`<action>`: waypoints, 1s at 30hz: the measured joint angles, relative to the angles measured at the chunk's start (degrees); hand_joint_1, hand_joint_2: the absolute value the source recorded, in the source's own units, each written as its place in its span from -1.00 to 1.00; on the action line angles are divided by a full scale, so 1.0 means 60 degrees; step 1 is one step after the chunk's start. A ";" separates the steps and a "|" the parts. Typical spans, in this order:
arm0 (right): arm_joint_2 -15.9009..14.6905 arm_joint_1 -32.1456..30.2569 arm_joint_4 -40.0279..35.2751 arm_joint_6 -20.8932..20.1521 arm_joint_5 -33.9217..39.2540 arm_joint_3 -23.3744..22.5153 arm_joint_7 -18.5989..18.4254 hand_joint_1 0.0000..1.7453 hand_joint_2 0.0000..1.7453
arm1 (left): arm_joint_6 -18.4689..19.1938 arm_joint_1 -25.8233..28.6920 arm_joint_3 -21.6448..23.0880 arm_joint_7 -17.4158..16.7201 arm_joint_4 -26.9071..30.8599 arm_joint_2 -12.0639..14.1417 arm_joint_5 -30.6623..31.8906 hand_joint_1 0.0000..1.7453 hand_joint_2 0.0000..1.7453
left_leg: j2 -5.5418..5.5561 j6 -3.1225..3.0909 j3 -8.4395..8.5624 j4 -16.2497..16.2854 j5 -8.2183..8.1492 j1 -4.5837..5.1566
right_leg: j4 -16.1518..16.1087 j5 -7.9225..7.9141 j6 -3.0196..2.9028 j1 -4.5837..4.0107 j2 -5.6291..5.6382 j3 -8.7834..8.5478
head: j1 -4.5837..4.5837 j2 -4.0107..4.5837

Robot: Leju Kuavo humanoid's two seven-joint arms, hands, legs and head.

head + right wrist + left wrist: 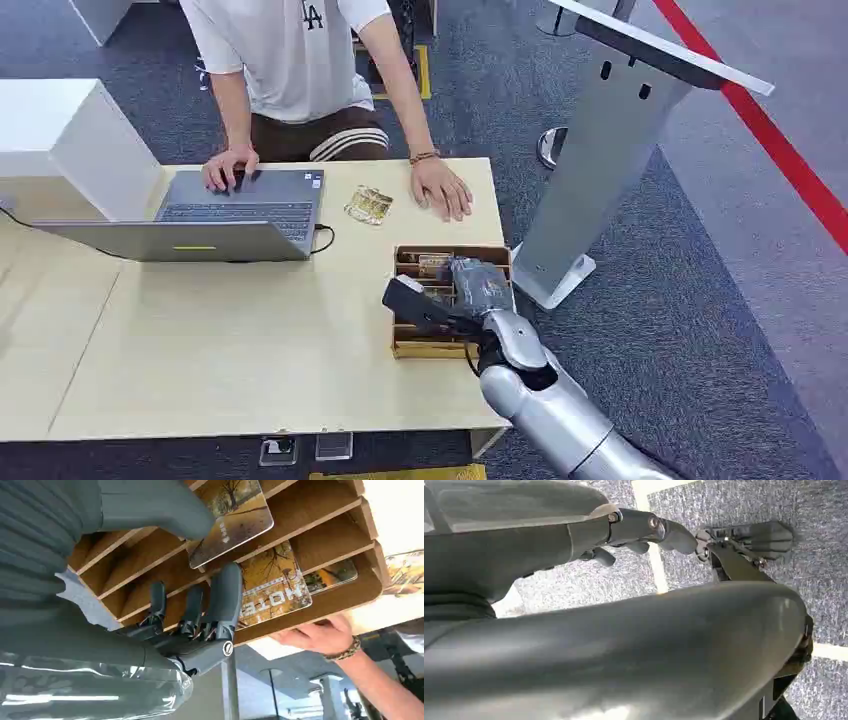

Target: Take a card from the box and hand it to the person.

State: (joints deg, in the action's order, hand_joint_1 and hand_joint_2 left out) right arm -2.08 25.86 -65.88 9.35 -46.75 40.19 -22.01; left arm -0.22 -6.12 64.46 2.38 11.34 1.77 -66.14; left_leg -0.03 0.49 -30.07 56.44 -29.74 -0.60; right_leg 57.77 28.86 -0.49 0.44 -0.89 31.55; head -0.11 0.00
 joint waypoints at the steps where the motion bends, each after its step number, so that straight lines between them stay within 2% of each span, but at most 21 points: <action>1: -0.0022 -0.0056 -0.0102 -0.0004 -0.0062 -0.0011 -0.0102 0.04 1.00 | -0.0018 0.0002 0.0000 0.0000 0.0000 0.0000 -0.0004 -1.00 -1.00 | 0.0000 0.0000 -0.0001 0.0000 0.0000 0.0000 | 0.0000 0.0000 0.0000 0.0000 0.0000 0.0000 | 0.0000 0.0000; 3: -0.0076 -0.0177 -0.0353 -0.0062 -0.0221 -0.0022 -0.0316 0.06 1.00 | -0.0029 0.0004 -0.0004 0.0000 0.0000 0.0000 -0.0033 -1.00 -1.00 | 0.0000 0.0000 -0.0002 0.0000 0.0000 0.0000 | 0.0000 0.0000 0.0000 0.0000 0.0000 0.0001 | 0.0000 0.0000; 7: -0.0193 -0.0412 -0.0895 -0.0200 -0.0509 -0.0069 -0.0742 -0.28 1.00 | -0.0044 0.0009 -0.0004 0.0000 0.0000 0.0000 -0.0087 -1.00 -1.00 | 0.0000 0.0000 -0.0002 0.0000 0.0000 0.0000 | -0.0001 0.0000 0.0000 0.0000 0.0000 0.0002 | -0.0007 0.0000; 10: -0.0288 -0.0603 -0.1312 -0.0251 -0.0845 -0.0186 -0.1210 -0.34 1.00 | -0.0062 0.0011 -0.0004 0.0000 0.0000 0.0000 -0.0157 -1.00 -1.00 | 0.0000 0.0000 -0.0001 0.0001 0.0000 0.0000 | -0.0001 0.0000 0.0000 0.0000 0.0000 0.0002 | 0.0000 0.0000; 14: -0.0470 -0.0941 -0.2077 -0.0295 -0.1089 -0.0350 -0.1501 -0.36 1.00 | -0.0109 0.0020 -0.0004 0.0000 0.0000 0.0000 -0.0241 -1.00 -1.00 | -0.0001 0.0000 -0.0002 0.0000 -0.0001 0.0000 | -0.0001 0.0000 0.0000 0.0000 0.0001 0.0003 | 0.0000 0.0000; 21: -0.0688 -0.1299 -0.3107 -0.0518 -0.1337 -0.0499 -0.1526 -0.32 1.00 | -0.0142 0.0021 -0.0007 0.0000 0.0000 0.0000 -0.0284 -1.00 -1.00 | -0.0001 0.0000 -0.0003 0.0000 -0.0001 0.0000 | -0.0001 0.0000 0.0000 0.0000 0.0001 0.0003 | -0.0004 0.0000; 27: -0.0739 -0.1465 -0.3497 -0.1166 -0.1340 -0.0484 -0.1690 -0.28 1.00 | -0.0135 0.0019 -0.0007 0.0015 0.0000 0.0000 -0.0266 -1.00 -1.00 | -0.0001 0.0000 -0.0003 0.0000 0.0000 0.0000 | -0.0001 0.0000 0.0000 0.0000 0.0001 0.0002 | 0.0000 0.0000; 30: -0.0739 -0.1479 -0.3500 -0.1551 -0.1293 -0.0452 -0.1814 -0.34 1.00 | -0.0131 0.0018 -0.0007 0.0015 0.0000 0.0000 -0.0251 -1.00 -1.00 | -0.0001 0.0000 -0.0005 -0.0001 0.0000 0.0000 | -0.0001 0.0000 0.0000 0.0000 0.0001 0.0002 | 0.0000 0.0000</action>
State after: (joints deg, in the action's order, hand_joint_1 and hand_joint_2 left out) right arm -6.51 16.99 -86.88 0.05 -54.51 37.48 -32.90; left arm -1.01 -6.02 64.41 2.47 11.34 1.77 -67.65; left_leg -0.04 0.49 -30.09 56.44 -29.74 -0.60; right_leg 57.77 28.86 -0.49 0.44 -0.89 31.56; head -0.11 0.00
